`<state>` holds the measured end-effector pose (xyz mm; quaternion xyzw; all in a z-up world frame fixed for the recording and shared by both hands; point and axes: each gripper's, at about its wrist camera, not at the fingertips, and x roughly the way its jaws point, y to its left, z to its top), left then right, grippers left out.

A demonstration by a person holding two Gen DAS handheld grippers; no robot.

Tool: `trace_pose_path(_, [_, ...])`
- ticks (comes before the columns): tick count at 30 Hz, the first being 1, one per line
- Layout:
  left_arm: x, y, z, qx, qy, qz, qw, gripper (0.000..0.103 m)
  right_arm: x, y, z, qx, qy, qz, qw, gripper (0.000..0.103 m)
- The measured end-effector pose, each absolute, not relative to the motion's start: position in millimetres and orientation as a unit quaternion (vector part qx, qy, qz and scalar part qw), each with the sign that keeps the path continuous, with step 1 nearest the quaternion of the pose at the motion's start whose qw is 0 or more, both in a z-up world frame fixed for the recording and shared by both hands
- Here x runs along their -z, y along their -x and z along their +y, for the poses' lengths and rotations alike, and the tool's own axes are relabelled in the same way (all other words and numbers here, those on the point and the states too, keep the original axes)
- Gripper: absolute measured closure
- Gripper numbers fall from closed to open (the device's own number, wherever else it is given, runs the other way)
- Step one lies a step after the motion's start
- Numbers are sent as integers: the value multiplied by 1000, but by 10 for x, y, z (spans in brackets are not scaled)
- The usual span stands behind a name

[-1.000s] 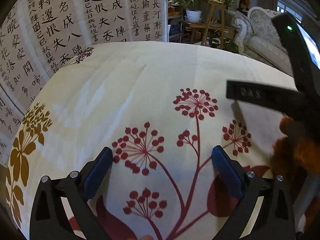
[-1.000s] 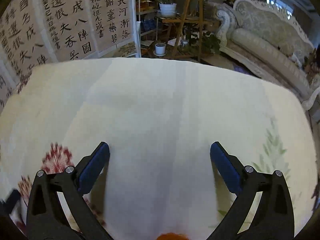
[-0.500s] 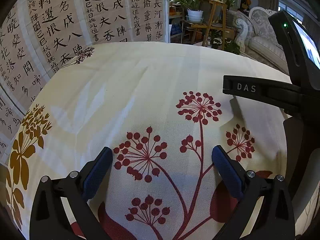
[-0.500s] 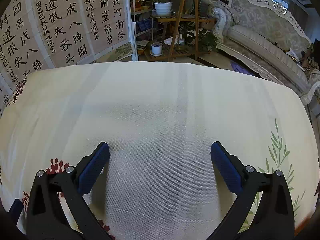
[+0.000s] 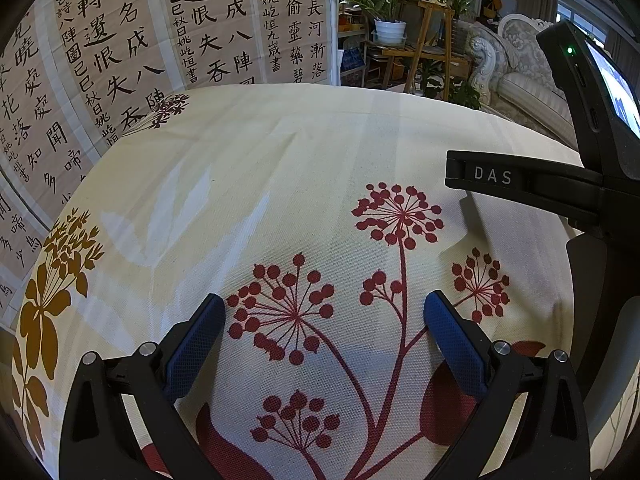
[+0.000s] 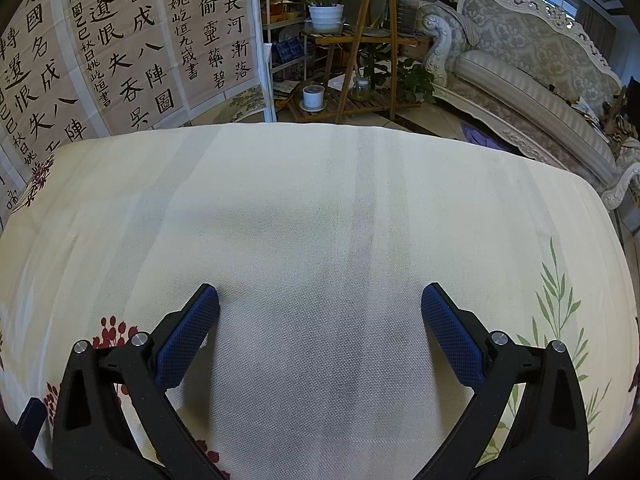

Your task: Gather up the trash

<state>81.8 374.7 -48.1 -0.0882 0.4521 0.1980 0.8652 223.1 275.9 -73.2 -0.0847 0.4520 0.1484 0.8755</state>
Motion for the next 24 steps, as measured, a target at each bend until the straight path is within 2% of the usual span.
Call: trace_pose_path(24, [471,-821,3744,-198,88,451,866,5,736,-2241,2768,-148,84,452,876,4])
